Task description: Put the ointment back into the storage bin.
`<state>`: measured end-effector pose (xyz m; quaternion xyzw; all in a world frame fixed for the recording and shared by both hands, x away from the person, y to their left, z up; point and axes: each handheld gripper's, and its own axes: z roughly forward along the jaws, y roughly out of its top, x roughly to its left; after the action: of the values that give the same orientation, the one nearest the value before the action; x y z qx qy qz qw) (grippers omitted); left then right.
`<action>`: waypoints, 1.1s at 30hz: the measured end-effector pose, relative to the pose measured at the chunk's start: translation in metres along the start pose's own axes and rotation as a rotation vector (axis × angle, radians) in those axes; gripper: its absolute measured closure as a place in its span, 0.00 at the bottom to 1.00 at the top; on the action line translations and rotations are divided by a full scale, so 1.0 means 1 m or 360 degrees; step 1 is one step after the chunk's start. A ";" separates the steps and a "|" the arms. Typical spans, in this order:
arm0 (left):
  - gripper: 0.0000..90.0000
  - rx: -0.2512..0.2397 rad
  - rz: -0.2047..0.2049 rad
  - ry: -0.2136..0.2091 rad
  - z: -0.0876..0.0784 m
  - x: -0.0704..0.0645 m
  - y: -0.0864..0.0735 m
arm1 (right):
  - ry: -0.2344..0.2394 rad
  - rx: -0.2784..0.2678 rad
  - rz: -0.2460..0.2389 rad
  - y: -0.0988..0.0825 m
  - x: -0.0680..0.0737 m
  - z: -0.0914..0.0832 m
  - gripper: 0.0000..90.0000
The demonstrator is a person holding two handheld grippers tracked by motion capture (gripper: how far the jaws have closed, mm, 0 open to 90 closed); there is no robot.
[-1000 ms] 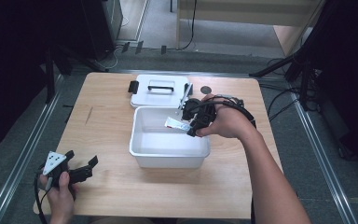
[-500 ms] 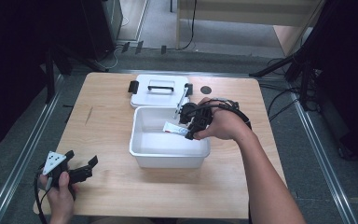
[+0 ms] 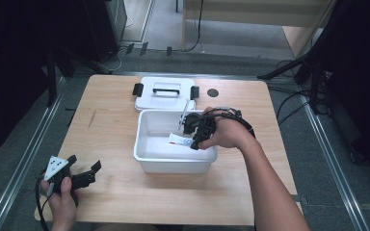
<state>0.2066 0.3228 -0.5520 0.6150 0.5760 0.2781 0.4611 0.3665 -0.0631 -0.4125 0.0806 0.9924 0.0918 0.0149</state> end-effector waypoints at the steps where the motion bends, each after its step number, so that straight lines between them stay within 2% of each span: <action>1: 0.01 -0.0001 0.0001 -0.0001 0.000 0.000 0.000 | 0.0002 0.0005 0.0003 0.000 0.000 0.002 0.80; 4: 0.01 0.0000 0.0002 0.0001 0.000 0.000 0.000 | 0.0020 0.0034 0.0027 0.000 0.001 0.007 0.80; 8: 0.01 0.0000 0.0002 0.0001 0.000 0.000 0.000 | 0.0032 0.0039 -0.0004 0.000 0.000 0.015 0.80; 14: 0.01 -0.0001 -0.0001 0.0003 0.000 0.000 0.000 | 0.0045 0.0080 0.0028 0.000 0.002 0.025 0.80; 15: 0.01 -0.0002 -0.0001 0.0003 0.000 0.000 0.000 | 0.0047 0.0078 0.0013 0.000 0.001 0.026 0.80; 26: 0.01 -0.0001 -0.0006 0.0005 0.000 0.000 0.000 | 0.0081 0.0131 0.0028 0.001 0.003 0.037 0.80; 33: 0.01 -0.0001 -0.0006 0.0003 0.000 0.000 0.000 | 0.0069 0.0197 0.0032 0.005 0.005 0.041 0.80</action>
<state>0.2070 0.3225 -0.5522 0.6136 0.5776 0.2779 0.4612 0.3636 -0.0505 -0.4516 0.0892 0.9954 0.0322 -0.0125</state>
